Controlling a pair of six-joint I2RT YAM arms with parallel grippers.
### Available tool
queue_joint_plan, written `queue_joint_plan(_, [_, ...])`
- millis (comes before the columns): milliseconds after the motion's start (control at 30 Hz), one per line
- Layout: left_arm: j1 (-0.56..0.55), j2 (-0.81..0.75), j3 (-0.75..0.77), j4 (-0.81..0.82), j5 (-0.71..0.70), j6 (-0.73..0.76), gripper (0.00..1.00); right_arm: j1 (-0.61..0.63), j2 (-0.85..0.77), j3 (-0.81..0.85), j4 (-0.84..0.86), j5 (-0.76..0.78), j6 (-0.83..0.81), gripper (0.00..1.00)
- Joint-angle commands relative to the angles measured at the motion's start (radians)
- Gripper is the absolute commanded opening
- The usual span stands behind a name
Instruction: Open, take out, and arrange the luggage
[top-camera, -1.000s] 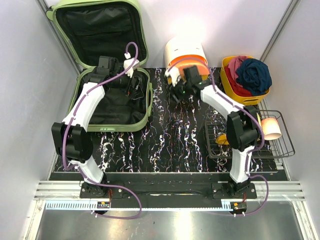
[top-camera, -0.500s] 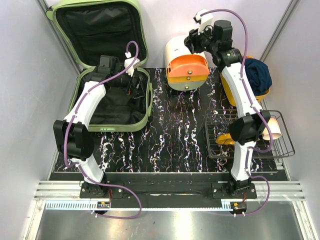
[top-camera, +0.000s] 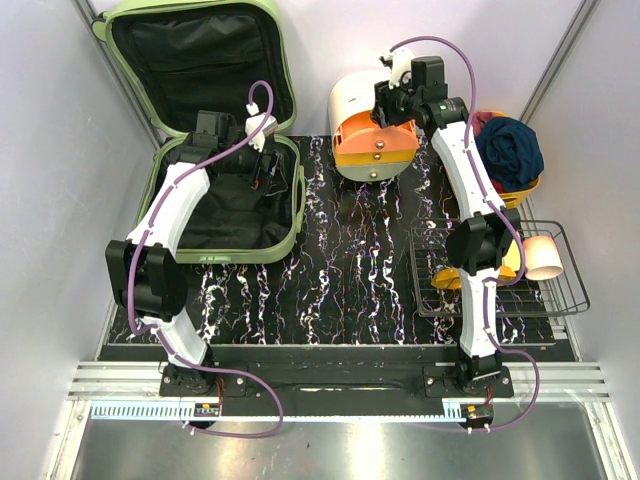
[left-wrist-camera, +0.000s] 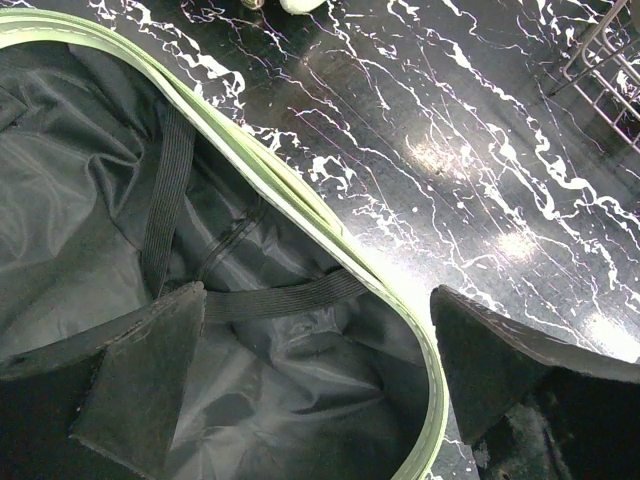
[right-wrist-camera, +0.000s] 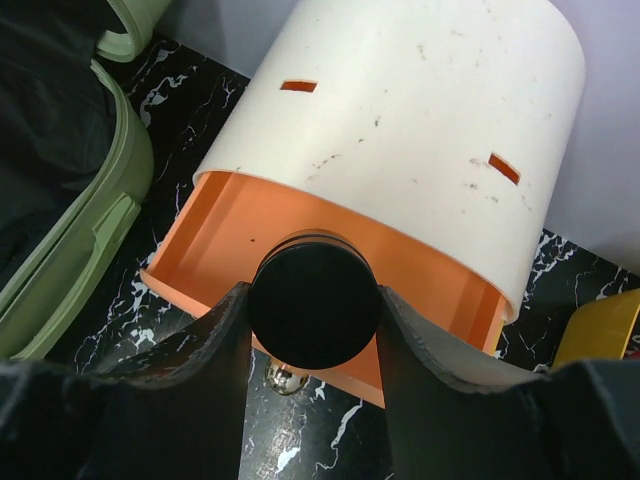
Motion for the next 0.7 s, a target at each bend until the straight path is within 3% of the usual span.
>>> queue_joint_plan(0, [0.007, -0.03, 0.003, 0.053, 0.033, -0.015, 0.99, 0.004, -0.008, 0.061, 0.001, 0.039, 0.011, 0.22])
queue_joint_plan(467, [0.005, -0.024, 0.021, 0.055, 0.033, -0.028, 0.99, -0.005, 0.046, 0.08, 0.009, 0.06, 0.025, 0.26])
queue_joint_plan(667, [0.007, -0.027, 0.018, 0.053, 0.027, -0.028, 0.99, -0.004, 0.055, 0.074, 0.008, 0.06, 0.034, 0.33])
